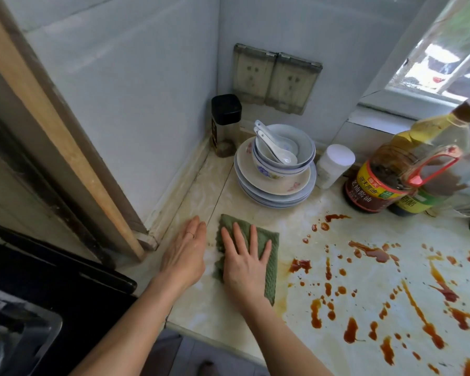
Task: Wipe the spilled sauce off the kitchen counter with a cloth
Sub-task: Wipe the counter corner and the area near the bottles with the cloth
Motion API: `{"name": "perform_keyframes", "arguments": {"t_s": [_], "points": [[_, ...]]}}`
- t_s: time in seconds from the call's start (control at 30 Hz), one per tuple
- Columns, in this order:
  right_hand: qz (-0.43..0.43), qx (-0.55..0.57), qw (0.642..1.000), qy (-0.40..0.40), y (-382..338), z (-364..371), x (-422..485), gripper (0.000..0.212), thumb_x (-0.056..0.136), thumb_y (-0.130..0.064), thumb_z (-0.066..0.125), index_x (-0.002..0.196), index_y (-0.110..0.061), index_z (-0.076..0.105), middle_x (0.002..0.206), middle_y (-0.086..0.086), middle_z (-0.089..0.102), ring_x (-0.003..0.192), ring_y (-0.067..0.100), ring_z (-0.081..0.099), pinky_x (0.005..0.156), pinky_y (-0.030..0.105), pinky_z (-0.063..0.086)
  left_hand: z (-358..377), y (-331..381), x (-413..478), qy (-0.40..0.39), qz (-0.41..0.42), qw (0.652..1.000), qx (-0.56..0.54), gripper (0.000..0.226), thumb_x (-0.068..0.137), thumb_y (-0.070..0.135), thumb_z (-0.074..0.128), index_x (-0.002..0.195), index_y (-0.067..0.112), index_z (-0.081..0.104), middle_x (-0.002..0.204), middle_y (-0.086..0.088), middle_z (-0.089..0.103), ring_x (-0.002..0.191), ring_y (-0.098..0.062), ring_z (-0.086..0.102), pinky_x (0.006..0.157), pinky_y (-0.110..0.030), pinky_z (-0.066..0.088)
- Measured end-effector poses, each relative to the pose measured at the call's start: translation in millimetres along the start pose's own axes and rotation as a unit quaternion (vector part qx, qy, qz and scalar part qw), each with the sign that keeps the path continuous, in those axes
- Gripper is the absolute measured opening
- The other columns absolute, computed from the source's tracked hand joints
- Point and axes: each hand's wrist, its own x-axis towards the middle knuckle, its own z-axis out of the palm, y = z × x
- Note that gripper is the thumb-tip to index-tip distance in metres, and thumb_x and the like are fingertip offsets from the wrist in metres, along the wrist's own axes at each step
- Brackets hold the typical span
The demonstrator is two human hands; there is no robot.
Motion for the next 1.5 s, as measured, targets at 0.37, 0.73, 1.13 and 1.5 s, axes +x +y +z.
{"name": "perform_keyframes", "arguments": {"t_s": [0.37, 0.73, 1.13, 1.5], "points": [[0.169, 0.048, 0.984, 0.002, 24, -14, 11, 0.067, 0.097, -0.016, 0.027, 0.156, -0.032, 0.0, 0.164, -0.002, -0.009, 0.145, 0.035, -0.024, 0.106, 0.067, -0.021, 8, 18, -12, -0.004, 0.038, 0.999, -0.014, 0.07, 0.086, -0.009, 0.031, 0.149, 0.011, 0.009, 0.159, -0.003, 0.0, 0.146, -0.016, 0.001, 0.116, -0.024, 0.008], [0.2, 0.116, 0.973, -0.018, 39, -32, 8, 0.075, 0.091, -0.002, 0.038, 0.156, -0.03, 0.012, 0.164, -0.004, -0.005, 0.148, 0.025, -0.018, 0.115, 0.058, -0.013, 28, 34, -10, -0.031, 0.081, 0.996, 0.028, 0.072, 0.085, -0.005, 0.037, 0.15, 0.01, 0.008, 0.159, -0.003, -0.001, 0.146, -0.017, 0.002, 0.118, -0.028, 0.006], [0.1, 0.053, 0.993, -0.037, 43, -15, -42, 0.062, 0.092, -0.039, 0.006, 0.154, -0.039, 0.009, 0.164, -0.008, -0.001, 0.148, 0.022, -0.016, 0.116, 0.057, -0.011, 26, 35, -10, -0.06, 0.067, 0.996, 0.023, 0.072, 0.086, -0.008, 0.031, 0.15, 0.012, 0.005, 0.159, 0.0, -0.006, 0.145, -0.014, -0.003, 0.118, -0.025, 0.004], [0.018, 0.027, 0.999, 0.034, 72, -9, -79, 0.056, 0.093, -0.025, 0.035, 0.148, -0.033, 0.036, 0.157, -0.003, 0.031, 0.148, 0.026, 0.016, 0.115, 0.059, 0.018, 28, 33, -10, -0.065, 0.059, 0.996, 0.024, 0.073, 0.086, -0.01, 0.028, 0.15, 0.014, 0.003, 0.158, 0.003, -0.008, 0.145, -0.013, -0.004, 0.117, -0.025, 0.004]]}}
